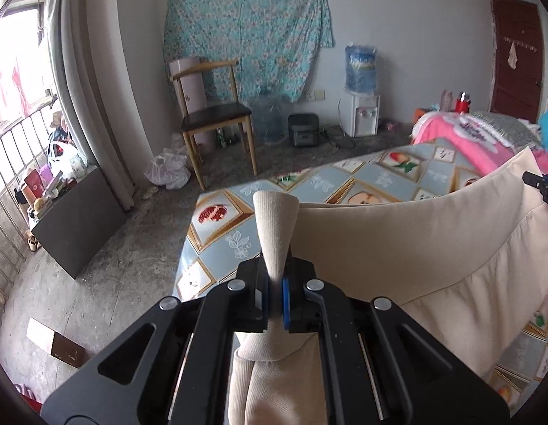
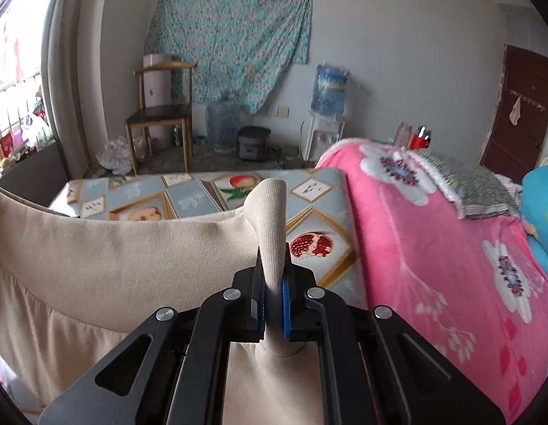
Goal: Fold large clothes
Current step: 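Open both tools and lower the jacket edge onto the table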
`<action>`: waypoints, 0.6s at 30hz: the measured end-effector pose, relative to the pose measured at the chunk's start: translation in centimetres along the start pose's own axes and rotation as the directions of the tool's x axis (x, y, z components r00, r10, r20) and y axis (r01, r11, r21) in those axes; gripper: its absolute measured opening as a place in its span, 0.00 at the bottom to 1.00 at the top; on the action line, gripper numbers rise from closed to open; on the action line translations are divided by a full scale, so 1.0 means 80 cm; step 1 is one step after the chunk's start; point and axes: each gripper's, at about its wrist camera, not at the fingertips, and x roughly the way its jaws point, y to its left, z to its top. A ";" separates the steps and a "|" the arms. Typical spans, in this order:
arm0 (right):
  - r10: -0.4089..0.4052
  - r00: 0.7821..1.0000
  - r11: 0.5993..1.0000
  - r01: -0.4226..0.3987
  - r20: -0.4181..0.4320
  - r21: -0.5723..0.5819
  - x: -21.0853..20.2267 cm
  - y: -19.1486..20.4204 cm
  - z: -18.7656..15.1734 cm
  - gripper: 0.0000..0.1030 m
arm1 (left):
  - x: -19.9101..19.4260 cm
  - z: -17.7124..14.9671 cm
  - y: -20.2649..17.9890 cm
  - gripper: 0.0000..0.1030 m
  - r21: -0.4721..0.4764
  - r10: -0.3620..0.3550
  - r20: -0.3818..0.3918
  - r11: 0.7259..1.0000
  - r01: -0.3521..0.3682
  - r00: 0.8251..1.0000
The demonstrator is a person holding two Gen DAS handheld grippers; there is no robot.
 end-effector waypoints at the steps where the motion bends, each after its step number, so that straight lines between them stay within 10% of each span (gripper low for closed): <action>1: -0.005 0.999 1.000 0.005 -0.040 -0.009 0.033 0.003 -0.002 0.07 | 0.026 0.001 -0.002 0.05 0.008 0.003 -0.036 1.000 -0.002 0.999; 8: 0.095 0.951 0.993 -0.070 -0.293 0.094 0.152 -0.013 -0.040 0.08 | 0.166 -0.038 -0.008 0.11 0.055 0.025 -0.300 0.998 -0.009 0.954; 10: 0.116 0.951 0.987 -0.077 -0.288 0.143 0.144 -0.026 -0.034 0.25 | 0.168 -0.044 -0.005 0.20 0.061 0.041 -0.298 0.998 -0.024 0.954; 18: 0.229 0.954 0.936 -0.162 -0.191 0.313 0.080 -0.072 -0.002 0.33 | 0.118 -0.030 0.048 0.30 -0.076 0.030 -0.227 0.996 -0.048 0.974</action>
